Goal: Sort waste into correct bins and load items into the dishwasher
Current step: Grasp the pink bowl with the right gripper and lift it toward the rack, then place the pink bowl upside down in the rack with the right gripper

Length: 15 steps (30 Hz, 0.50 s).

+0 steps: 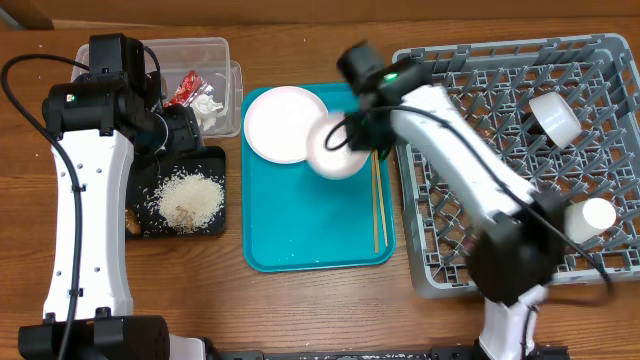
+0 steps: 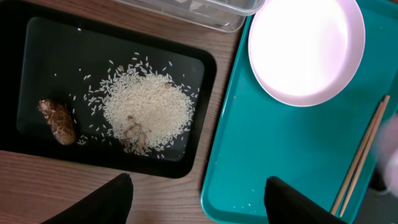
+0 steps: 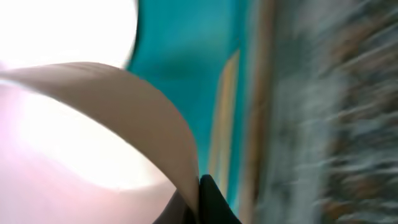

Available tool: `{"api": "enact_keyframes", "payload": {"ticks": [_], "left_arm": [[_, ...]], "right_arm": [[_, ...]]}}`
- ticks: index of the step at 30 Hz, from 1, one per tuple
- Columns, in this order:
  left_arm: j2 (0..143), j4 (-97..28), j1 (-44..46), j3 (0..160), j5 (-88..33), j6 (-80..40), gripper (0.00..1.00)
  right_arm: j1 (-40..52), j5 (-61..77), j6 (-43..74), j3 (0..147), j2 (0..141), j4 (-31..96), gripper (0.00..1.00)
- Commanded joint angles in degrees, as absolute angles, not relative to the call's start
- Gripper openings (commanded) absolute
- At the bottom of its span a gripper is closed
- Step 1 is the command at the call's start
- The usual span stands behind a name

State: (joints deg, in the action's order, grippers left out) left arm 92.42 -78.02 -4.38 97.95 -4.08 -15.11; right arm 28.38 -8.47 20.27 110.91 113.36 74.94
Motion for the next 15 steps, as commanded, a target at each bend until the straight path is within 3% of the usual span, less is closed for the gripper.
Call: {"api": "enact_keyframes", "payload": {"ticks": [1,6,15], "left_arm": [[92.58,-77.76,-4.38,98.08,-4.45,-15.81,0.70],[92.58,-77.69,-4.38,98.08,-4.47,-15.64,0.70],[92.58,-77.62,-4.38,98.08,-4.47,-15.38,0.70]], "right_arm": [[26.50,-32.93,22.81,113.65,104.42,72.77,0.04],[22.81,-57.17,22.79,113.47,103.24,66.96,0.04],[11.79,-68.53,25.30,105.21,104.66,59.77,0.04]]}}
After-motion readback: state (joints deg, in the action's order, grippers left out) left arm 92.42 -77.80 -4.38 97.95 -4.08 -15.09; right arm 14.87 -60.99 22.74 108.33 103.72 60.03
